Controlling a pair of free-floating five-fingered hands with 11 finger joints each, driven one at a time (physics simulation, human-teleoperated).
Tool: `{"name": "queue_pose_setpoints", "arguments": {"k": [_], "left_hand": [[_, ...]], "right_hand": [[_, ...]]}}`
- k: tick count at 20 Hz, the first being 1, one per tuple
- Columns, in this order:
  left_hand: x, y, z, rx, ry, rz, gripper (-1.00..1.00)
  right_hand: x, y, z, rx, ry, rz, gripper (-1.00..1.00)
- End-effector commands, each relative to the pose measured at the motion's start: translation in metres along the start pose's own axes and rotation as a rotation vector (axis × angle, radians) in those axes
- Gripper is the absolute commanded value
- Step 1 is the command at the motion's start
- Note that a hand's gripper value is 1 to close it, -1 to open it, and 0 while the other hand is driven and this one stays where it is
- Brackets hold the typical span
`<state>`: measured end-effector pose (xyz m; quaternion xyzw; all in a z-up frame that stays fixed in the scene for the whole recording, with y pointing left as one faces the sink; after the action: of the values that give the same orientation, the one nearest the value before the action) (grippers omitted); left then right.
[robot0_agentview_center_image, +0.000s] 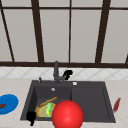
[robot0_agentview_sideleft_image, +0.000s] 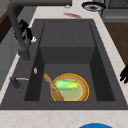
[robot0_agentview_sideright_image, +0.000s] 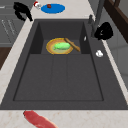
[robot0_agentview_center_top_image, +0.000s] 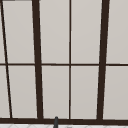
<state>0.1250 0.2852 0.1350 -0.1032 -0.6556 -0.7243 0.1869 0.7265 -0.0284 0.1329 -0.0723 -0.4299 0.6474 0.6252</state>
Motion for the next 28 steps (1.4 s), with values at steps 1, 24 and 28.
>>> {"name": "queue_pose_setpoints", "arguments": {"k": [1,24,28], "left_hand": [[0.000,0.000,0.000,0.000,0.000,0.000,0.00],[0.000,0.000,0.000,0.000,0.000,0.000,0.00],[0.000,0.000,0.000,0.000,0.000,0.000,0.00]], "right_hand": [[0.017,-0.022,-0.003,0.041,0.053,-0.001,1.00],[0.020,-0.022,-0.002,0.037,0.071,-0.007,1.00],[0.020,-0.022,-0.002,0.029,0.066,-0.021,1.00]]}}
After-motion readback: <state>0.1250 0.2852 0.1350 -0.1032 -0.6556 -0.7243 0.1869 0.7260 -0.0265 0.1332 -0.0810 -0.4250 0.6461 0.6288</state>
